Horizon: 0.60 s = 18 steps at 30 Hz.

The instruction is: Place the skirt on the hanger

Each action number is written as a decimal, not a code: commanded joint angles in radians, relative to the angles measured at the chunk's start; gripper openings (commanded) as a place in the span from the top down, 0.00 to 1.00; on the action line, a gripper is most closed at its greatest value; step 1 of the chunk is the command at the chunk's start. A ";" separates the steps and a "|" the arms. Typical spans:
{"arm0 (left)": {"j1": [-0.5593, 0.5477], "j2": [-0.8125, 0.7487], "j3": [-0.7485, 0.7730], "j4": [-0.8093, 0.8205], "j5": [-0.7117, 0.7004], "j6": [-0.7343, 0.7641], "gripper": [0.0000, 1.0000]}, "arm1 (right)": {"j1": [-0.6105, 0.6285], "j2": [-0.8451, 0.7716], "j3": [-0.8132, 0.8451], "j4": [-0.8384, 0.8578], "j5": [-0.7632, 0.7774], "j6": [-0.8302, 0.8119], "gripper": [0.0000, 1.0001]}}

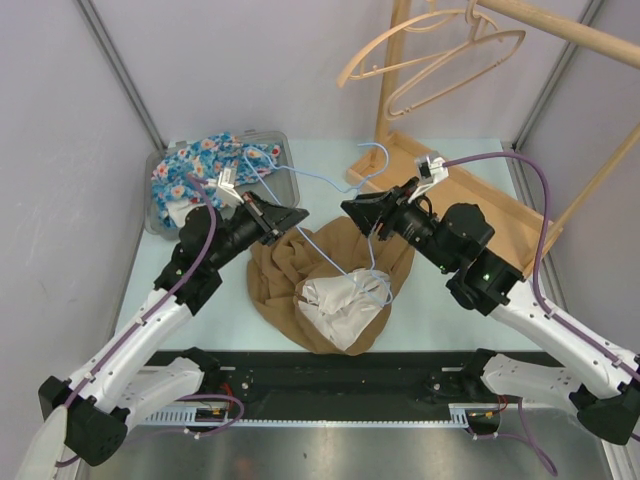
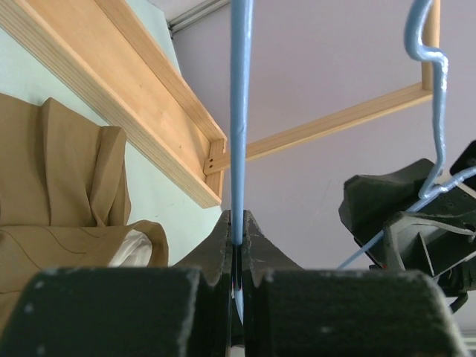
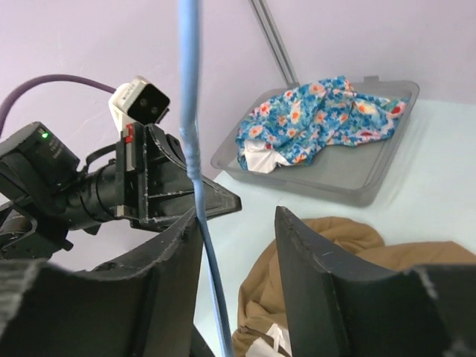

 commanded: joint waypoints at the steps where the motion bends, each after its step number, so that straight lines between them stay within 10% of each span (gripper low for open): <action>1: -0.004 -0.011 0.045 -0.015 -0.035 -0.041 1.00 | 0.013 0.004 0.003 0.141 0.024 -0.056 0.55; 18: -0.006 0.021 0.031 -0.026 -0.043 -0.047 1.00 | 0.013 0.091 0.003 0.241 -0.077 -0.112 0.46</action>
